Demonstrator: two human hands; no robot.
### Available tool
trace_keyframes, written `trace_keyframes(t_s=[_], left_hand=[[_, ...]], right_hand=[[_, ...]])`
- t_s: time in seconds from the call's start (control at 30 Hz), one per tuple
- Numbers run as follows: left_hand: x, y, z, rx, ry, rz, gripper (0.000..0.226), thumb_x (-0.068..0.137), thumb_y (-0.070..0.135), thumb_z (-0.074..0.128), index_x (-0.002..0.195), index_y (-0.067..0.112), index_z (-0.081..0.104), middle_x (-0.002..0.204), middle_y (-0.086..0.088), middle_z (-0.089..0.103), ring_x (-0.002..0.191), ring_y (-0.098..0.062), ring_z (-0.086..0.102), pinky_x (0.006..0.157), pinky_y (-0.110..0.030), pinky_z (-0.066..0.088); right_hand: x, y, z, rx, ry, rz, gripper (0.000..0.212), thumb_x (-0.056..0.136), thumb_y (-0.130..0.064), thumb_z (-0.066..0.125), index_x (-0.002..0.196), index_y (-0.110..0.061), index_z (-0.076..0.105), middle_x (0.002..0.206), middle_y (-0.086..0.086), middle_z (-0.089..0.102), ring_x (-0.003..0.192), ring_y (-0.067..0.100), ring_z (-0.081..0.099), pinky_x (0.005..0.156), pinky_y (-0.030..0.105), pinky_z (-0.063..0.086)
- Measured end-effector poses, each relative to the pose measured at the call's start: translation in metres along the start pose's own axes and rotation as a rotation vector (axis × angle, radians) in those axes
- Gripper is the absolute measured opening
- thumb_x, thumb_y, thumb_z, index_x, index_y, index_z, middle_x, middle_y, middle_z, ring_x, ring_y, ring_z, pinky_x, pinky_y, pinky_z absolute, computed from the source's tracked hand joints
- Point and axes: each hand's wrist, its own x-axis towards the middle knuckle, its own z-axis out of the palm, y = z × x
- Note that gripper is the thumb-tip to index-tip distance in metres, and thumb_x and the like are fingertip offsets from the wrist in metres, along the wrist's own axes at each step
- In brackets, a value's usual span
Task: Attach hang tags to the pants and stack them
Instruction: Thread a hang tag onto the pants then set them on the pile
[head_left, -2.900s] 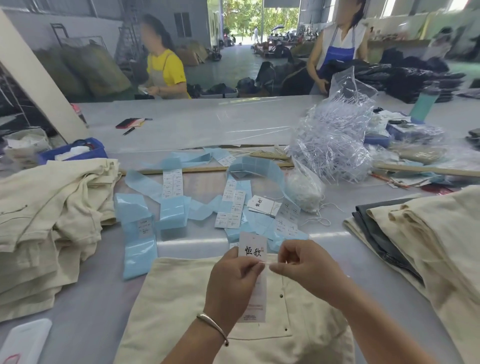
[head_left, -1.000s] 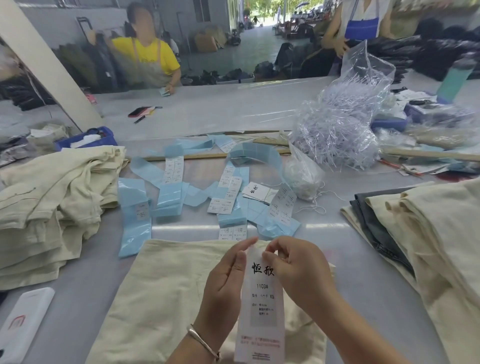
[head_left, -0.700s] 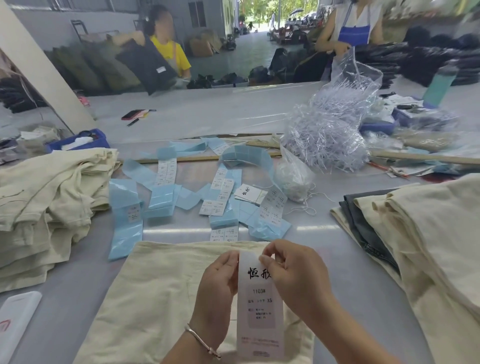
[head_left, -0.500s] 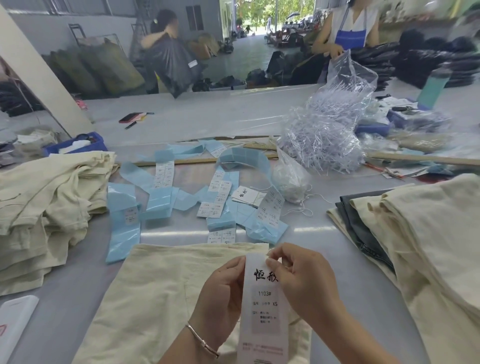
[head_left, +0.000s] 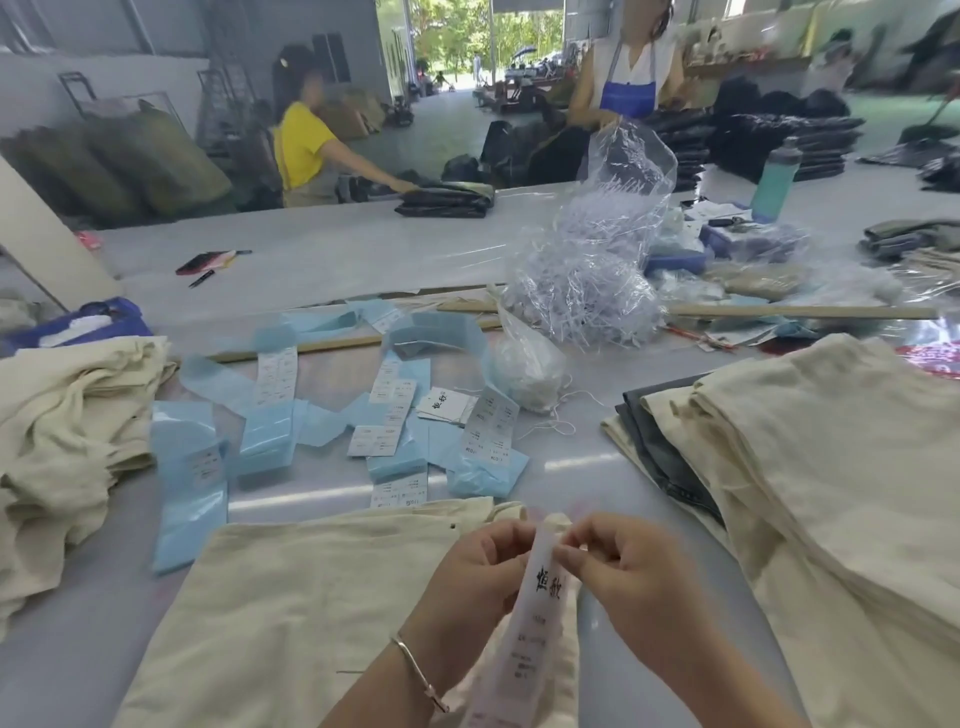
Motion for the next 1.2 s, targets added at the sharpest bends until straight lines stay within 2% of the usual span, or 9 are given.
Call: trace_keyframes(t_s=[0.13,0.3,0.37,0.47,0.53,0.7,0.97,1.07,1.2], left_hand=[[0.007,-0.006,0.015,0.093,0.019,0.034,0.009,0.079,0.011,0.076,0.079,0.008,0.067,0.068,-0.006,0.059,0.056,-0.014,0.051,0.056,-0.027,0.044],[0.015,-0.006,0.03,0.833,0.106,0.405,0.02,0.083,0.006,0.069,0.074,0.023,0.063,0.07,0.013,0.058,0.069,-0.001,0.056,0.064,-0.011,0.041],[0.017,-0.004,0.036,0.881,0.101,0.489,0.027,0.082,0.007,0.071,0.072,0.031,0.06,0.079,0.011,0.057,0.076,-0.003,0.057,0.065,-0.01,0.041],[0.021,-0.003,0.039,0.799,0.147,0.54,0.027,0.081,0.006,0.072,0.074,0.03,0.062,0.085,0.007,0.057,0.077,-0.007,0.059,0.064,-0.013,0.042],[0.023,-0.003,0.037,0.752,0.196,0.536,0.026,0.082,0.005,0.073,0.075,0.028,0.062,0.085,0.006,0.058,0.074,-0.005,0.059,0.062,-0.014,0.042],[0.026,-0.017,0.016,0.702,0.256,0.418,0.021,0.083,0.008,0.071,0.075,0.024,0.062,0.078,0.004,0.063,0.067,-0.002,0.057,0.061,-0.014,0.04],[0.034,-0.044,-0.064,0.831,0.504,0.165,0.019,0.083,0.005,0.067,0.083,0.024,0.068,0.083,0.009,0.068,0.075,-0.008,0.06,0.069,-0.017,0.044],[0.031,-0.062,-0.078,0.866,0.376,0.083,0.018,0.078,0.017,0.073,0.09,0.029,0.069,0.094,0.008,0.065,0.085,-0.005,0.059,0.073,-0.009,0.042],[0.033,-0.076,-0.079,0.837,0.313,0.113,0.055,0.065,0.036,0.077,0.117,0.033,0.059,0.107,0.013,0.056,0.096,-0.002,0.057,0.078,-0.004,0.04]], right_hand=[[-0.008,0.01,-0.016,0.094,-0.006,0.077,0.015,0.078,-0.01,0.078,0.066,-0.013,0.069,0.043,-0.01,0.038,0.045,0.004,0.03,0.052,0.025,0.026],[-0.013,0.013,-0.047,-0.112,0.202,0.014,0.039,0.078,0.002,0.068,0.099,-0.03,0.071,0.043,-0.024,0.047,0.043,-0.001,0.044,0.048,0.009,0.032],[-0.011,0.014,-0.056,-0.037,0.18,0.021,0.049,0.079,0.005,0.063,0.105,-0.036,0.069,0.039,-0.014,0.039,0.036,0.008,0.03,0.042,0.012,0.026],[-0.009,0.009,-0.052,0.201,0.013,0.045,0.04,0.082,0.002,0.066,0.104,-0.031,0.07,0.072,-0.012,0.07,0.042,0.009,0.028,0.048,0.022,0.033],[-0.007,0.008,-0.041,0.263,-0.077,0.074,0.03,0.083,0.0,0.067,0.101,-0.024,0.071,0.086,-0.007,0.074,0.042,0.011,0.039,0.045,0.024,0.038],[0.007,0.025,-0.014,0.24,-0.108,0.157,0.007,0.084,-0.002,0.069,0.077,-0.003,0.07,0.057,0.006,0.063,0.044,0.017,0.051,0.048,0.029,0.043],[0.013,0.048,0.04,-0.11,0.047,0.021,0.019,0.076,-0.019,0.076,0.062,-0.031,0.069,0.055,-0.006,0.05,0.055,0.006,0.042,0.053,0.025,0.033],[0.014,0.048,0.058,-0.121,-0.009,0.02,0.007,0.076,-0.024,0.078,0.072,-0.028,0.076,0.06,-0.009,0.048,0.064,0.005,0.044,0.06,0.022,0.034],[0.014,0.051,0.072,-0.202,-0.084,0.001,0.004,0.079,-0.028,0.074,0.08,-0.029,0.077,0.068,-0.01,0.049,0.066,0.001,0.047,0.059,0.013,0.034]])
